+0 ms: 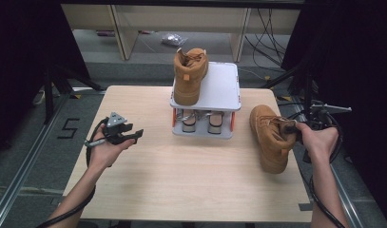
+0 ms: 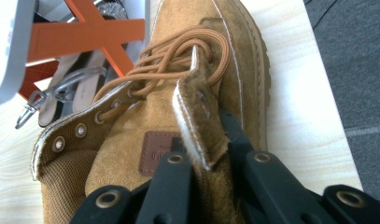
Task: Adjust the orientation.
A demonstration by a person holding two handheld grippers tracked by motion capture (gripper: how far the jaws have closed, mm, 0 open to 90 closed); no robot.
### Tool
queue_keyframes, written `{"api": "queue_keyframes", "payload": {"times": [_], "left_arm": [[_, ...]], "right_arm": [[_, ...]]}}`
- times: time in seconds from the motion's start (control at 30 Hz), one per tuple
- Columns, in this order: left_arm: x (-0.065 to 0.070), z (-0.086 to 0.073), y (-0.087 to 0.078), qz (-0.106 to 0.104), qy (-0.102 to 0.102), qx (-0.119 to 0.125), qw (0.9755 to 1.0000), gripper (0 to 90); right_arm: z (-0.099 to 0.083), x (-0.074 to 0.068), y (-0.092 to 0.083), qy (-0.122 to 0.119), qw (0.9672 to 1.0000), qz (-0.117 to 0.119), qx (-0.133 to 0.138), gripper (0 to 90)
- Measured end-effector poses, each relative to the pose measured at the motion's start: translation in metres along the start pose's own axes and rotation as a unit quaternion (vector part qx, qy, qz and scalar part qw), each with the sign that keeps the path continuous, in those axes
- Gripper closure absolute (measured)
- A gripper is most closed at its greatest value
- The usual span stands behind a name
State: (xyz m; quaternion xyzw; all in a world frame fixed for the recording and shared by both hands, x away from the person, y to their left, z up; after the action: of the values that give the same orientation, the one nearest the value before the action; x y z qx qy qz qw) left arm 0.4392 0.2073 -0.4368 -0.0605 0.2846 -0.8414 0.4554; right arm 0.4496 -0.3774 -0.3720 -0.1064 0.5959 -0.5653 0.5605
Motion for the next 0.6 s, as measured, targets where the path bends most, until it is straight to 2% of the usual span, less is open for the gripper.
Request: {"api": "queue_keyframes", "payload": {"times": [0.1, 0.17, 0.2, 0.3, 0.37, 0.4, 0.43, 0.47, 0.5, 0.53, 0.57, 0.6], "left_arm": [[-0.001, -0.002, 0.0, 0.0, 0.006, -0.01, 0.9999, 48.5], [-0.002, -0.003, 0.0, -0.002, 0.003, -0.009, 1.0, 48.5], [-0.002, -0.003, 0.001, -0.002, 0.004, -0.01, 0.9999, 48.5], [-0.002, -0.003, 0.001, 0.002, -0.001, -0.008, 1.0, 48.4], [-0.002, -0.003, 0.002, 0.001, 0.001, -0.008, 1.0, 48.5], [-0.002, -0.002, 0.002, 0.0, 0.001, -0.008, 1.0, 48.5], [-0.002, -0.002, 0.002, 0.0, 0.005, -0.008, 1.0, 48.4], [0.0, -0.002, 0.003, 0.001, -0.004, -0.001, 1.0, 48.5], [0.0, -0.001, 0.003, 0.0, -0.006, -0.001, 1.0, 48.5], [0.001, -0.001, 0.003, -0.001, -0.007, 0.001, 1.0, 48.5], [0.001, -0.001, 0.003, -0.002, -0.003, 0.001, 1.0, 48.6], [0.001, -0.001, 0.003, -0.003, -0.001, 0.0, 1.0, 48.7]], "right_arm": [[0.003, -0.003, -0.002, -0.001, 1.0, 0.004, 0.0, 84.6], [0.005, -0.005, -0.003, 0.007, 1.0, 0.006, 0.004, 84.6], [0.005, -0.005, -0.003, 0.002, 0.9999, 0.008, 0.007, 84.6], [0.008, -0.007, -0.006, 0.008, 0.9999, 0.007, 0.007, 84.6], [0.01, -0.007, -0.008, 0.0, 0.9999, 0.004, 0.011, 84.6], [0.01, -0.009, -0.008, 0.008, 0.9998, 0.014, 0.012, 84.6], [0.01, -0.01, -0.009, 0.009, 0.9999, 0.008, 0.011, 84.6], [0.011, -0.01, -0.01, 0.008, 0.9999, 0.007, 0.012, 84.6], [0.011, -0.01, -0.009, 0.008, 0.9998, 0.009, 0.018, 84.6], [0.011, -0.01, -0.01, 0.011, 0.9995, 0.025, 0.017, 84.6], [0.012, -0.011, -0.01, 0.013, 0.9997, 0.013, 0.019, 84.6], [0.012, -0.01, -0.011, 0.012, 0.9997, 0.013, 0.017, 84.6]]}}
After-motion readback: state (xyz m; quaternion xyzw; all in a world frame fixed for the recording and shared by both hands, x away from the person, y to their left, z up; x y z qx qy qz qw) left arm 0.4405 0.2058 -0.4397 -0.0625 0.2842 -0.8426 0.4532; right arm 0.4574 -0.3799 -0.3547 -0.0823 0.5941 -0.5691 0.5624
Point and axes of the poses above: each handheld gripper's, and its own axes: y roughly forward along the jaws, z roughly out of its top, x roughly to its right, the point moved 1 cm from there along y, roughly forward along the jaws, and after that the axes turned 12 degrees about y, right-handed, at the moved point
